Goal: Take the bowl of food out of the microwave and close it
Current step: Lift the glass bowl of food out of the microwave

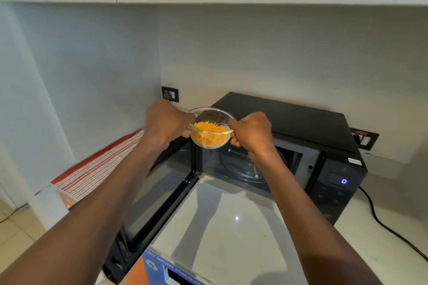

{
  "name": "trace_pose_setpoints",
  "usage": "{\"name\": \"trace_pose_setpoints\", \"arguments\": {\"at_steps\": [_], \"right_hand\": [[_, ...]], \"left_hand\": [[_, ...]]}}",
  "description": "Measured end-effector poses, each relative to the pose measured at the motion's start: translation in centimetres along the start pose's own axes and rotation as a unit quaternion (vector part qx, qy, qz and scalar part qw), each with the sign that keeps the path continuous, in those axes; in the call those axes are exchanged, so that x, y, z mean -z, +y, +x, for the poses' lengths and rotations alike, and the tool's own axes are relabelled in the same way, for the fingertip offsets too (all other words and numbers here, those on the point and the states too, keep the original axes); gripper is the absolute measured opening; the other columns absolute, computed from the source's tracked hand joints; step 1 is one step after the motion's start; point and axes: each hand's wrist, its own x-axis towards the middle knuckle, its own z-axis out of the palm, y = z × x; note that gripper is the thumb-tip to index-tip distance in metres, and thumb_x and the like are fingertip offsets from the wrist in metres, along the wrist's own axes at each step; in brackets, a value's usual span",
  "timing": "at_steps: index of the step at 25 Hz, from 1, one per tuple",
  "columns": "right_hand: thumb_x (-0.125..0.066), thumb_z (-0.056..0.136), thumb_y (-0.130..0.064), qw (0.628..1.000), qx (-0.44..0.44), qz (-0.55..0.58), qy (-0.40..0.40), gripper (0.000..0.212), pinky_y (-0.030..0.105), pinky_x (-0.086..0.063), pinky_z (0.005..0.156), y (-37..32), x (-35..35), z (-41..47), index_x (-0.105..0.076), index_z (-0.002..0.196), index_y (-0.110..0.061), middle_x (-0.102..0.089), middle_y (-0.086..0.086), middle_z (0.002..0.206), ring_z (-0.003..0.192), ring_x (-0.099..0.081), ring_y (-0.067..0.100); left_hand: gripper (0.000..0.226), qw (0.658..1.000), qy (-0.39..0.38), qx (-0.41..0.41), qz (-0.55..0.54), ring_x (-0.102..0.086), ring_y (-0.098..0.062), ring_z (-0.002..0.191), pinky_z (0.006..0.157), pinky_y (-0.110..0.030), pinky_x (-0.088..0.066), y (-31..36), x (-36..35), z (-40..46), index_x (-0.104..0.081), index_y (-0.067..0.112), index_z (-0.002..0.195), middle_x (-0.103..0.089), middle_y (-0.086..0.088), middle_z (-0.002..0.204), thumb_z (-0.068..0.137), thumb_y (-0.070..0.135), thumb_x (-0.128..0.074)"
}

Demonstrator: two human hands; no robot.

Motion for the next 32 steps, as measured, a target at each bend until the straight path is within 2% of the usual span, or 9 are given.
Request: {"name": "trace_pose_setpoints", "arguments": {"at_steps": [4,7,9,15,19,23,27,29,32], "right_hand": [[-0.068,0.080,-0.015,1.000,0.010,0.017,-0.020,0.028,0.018,-0.046,0.037,-2.2,-1.9,1.0,-0.065,0.056,0.000,-0.060,0.004,0.041,0.029,-0.056,0.009],[-0.064,0.079,-0.011,0.999,0.011,0.026,-0.027,0.023,0.020,-0.048,0.040,-3.3,-3.9,1.9,-0.066,0.061,0.004,-0.058,0.002,0.038,0.029,-0.057,0.011],[-0.063,0.078,-0.010,0.999,0.015,0.030,-0.022,0.021,0.030,-0.059,0.049,-3.9,-5.3,2.4,-0.068,0.068,0.008,-0.058,0.001,0.036,0.032,-0.059,0.014],[-0.059,0.078,-0.011,0.999,0.027,-0.017,-0.013,0.024,0.045,-0.063,0.059,-5.5,-10.6,2.6,-0.068,0.077,0.012,-0.065,0.009,0.046,0.038,-0.065,0.019],[-0.061,0.084,-0.013,0.998,0.009,-0.069,-0.011,0.023,0.034,-0.062,0.056,-6.6,-14.8,2.7,-0.067,0.077,0.008,-0.064,0.007,0.044,0.039,-0.065,0.015],[-0.060,0.084,-0.013,0.989,-0.002,-0.145,-0.001,0.025,0.016,-0.043,0.041,-7.3,-19.5,2.7,-0.059,0.061,-0.007,-0.052,-0.006,0.026,0.027,-0.054,-0.001],[-0.062,0.087,-0.011,0.979,-0.012,-0.202,0.006,0.030,0.014,-0.034,0.034,-7.8,-24.3,3.1,-0.050,0.060,-0.013,-0.054,-0.006,0.037,0.022,-0.049,-0.003],[-0.063,0.088,-0.011,0.972,-0.022,-0.234,-0.009,0.031,0.014,-0.035,0.033,-8.1,-26.7,3.4,-0.050,0.060,-0.014,-0.057,-0.004,0.045,0.025,-0.051,-0.001],[-0.069,0.083,-0.005,0.958,-0.056,-0.277,-0.037,0.021,0.023,-0.055,0.051,-8.3,-30.2,4.0,-0.060,0.064,-0.008,-0.068,0.005,0.062,0.053,-0.067,0.012]], "left_hand": [[0.024,1.000,0.021,0.000,0.023,-0.073,-0.014,0.051,0.074,-0.038,-0.062,0.4,2.4,1.7,-0.073,-0.006,0.091,-0.075,-0.014,0.061,0.075,0.011,-0.073],[0.022,0.999,0.018,0.005,0.030,-0.064,-0.002,0.038,0.046,-0.019,-0.049,0.0,3.9,3.5,-0.073,-0.003,0.090,-0.074,-0.008,0.058,0.076,0.015,-0.074],[0.020,0.999,0.015,0.012,0.029,-0.062,0.000,0.037,0.036,-0.014,-0.039,-0.6,4.6,4.8,-0.072,0.000,0.086,-0.072,-0.002,0.056,0.076,0.016,-0.077],[0.016,1.000,0.005,0.011,0.005,-0.069,-0.005,0.045,0.050,-0.021,-0.050,-4.1,7.6,8.8,-0.072,0.003,0.078,-0.073,-0.004,0.054,0.073,0.016,-0.080],[0.018,1.000,-0.002,0.001,0.015,-0.070,-0.006,0.049,0.055,-0.022,-0.053,-6.7,9.6,12.0,-0.073,-0.001,0.079,-0.073,-0.005,0.055,0.072,0.014,-0.078],[0.018,0.999,-0.027,-0.018,0.038,-0.066,-0.001,0.043,0.048,-0.020,-0.047,-10.1,11.3,15.4,-0.073,-0.001,0.071,-0.068,0.010,0.051,0.074,0.015,-0.076],[0.022,0.995,-0.039,-0.058,0.067,-0.054,0.008,0.032,0.038,-0.012,-0.035,-14.0,12.6,18.5,-0.073,0.003,0.066,-0.062,0.005,0.041,0.077,0.022,-0.075],[0.022,0.993,-0.049,-0.068,0.088,-0.053,0.007,0.031,0.030,-0.008,-0.031,-15.7,13.3,20.1,-0.073,0.003,0.069,-0.061,0.006,0.048,0.079,0.023,-0.074],[0.024,0.993,-0.057,-0.055,0.090,-0.061,-0.006,0.043,0.043,-0.018,-0.040,-18.2,14.1,22.4,-0.073,0.001,0.073,-0.068,-0.004,0.058,0.079,0.024,-0.075]]}}
